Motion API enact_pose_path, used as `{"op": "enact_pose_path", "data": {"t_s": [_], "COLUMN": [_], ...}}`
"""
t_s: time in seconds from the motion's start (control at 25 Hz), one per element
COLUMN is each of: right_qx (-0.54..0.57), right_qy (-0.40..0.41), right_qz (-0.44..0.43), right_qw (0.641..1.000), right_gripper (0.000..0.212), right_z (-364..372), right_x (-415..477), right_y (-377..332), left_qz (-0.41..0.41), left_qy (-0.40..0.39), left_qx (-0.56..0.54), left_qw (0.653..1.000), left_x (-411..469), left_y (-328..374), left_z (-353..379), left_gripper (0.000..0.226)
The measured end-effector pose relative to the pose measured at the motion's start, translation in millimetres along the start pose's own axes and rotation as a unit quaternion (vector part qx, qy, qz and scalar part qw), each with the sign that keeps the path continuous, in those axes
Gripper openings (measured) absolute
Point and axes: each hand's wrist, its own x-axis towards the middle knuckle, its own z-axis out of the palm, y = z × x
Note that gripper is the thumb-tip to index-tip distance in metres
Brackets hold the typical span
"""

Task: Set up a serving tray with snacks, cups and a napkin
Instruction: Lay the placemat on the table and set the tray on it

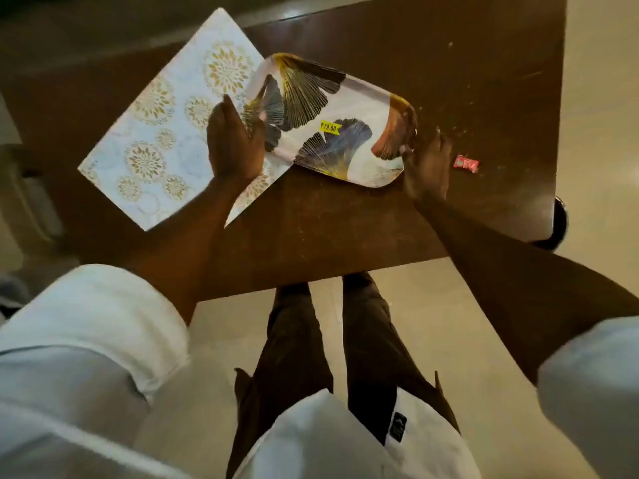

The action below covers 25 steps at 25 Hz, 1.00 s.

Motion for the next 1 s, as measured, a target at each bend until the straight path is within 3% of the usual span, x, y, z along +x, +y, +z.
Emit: {"op": "enact_pose_path", "data": {"t_s": [0.08, 0.24, 0.4, 0.52, 0.72, 1.0], "right_qx": [0.046, 0.111, 0.171, 0.200, 0.280, 0.352], "right_qy": [0.013, -0.007, 0.014, 0.015, 0.042, 0.140], "right_qz": [0.047, 0.131, 0.167, 0.161, 0.179, 0.234], "right_qw": [0.998, 0.985, 0.971, 0.966, 0.942, 0.895], "right_gripper": [0.078, 0.055, 0.034, 0.031, 0.030, 0.030], "right_z": [8, 20, 25, 27, 17, -40], "right_x": [10, 15, 19, 21, 44, 110], "right_y": [0, 2, 4, 5, 15, 64], "left_qz": [-0.037, -0.073, -0.149, -0.166, -0.070, 0.077], "left_qy": [0.003, -0.063, -0.068, -0.054, -0.091, -0.157], "left_qx": [-0.045, -0.122, -0.241, -0.239, -0.193, -0.149], "left_qw": [0.998, 0.988, 0.957, 0.955, 0.974, 0.973], "left_x": [23, 45, 53, 50, 92, 168], "left_y": [2, 2, -1, 7, 64, 239], "left_z": [9, 23, 29, 29, 21, 56], "left_gripper": [0.075, 0.046, 0.037, 0.038, 0.035, 0.040]}}
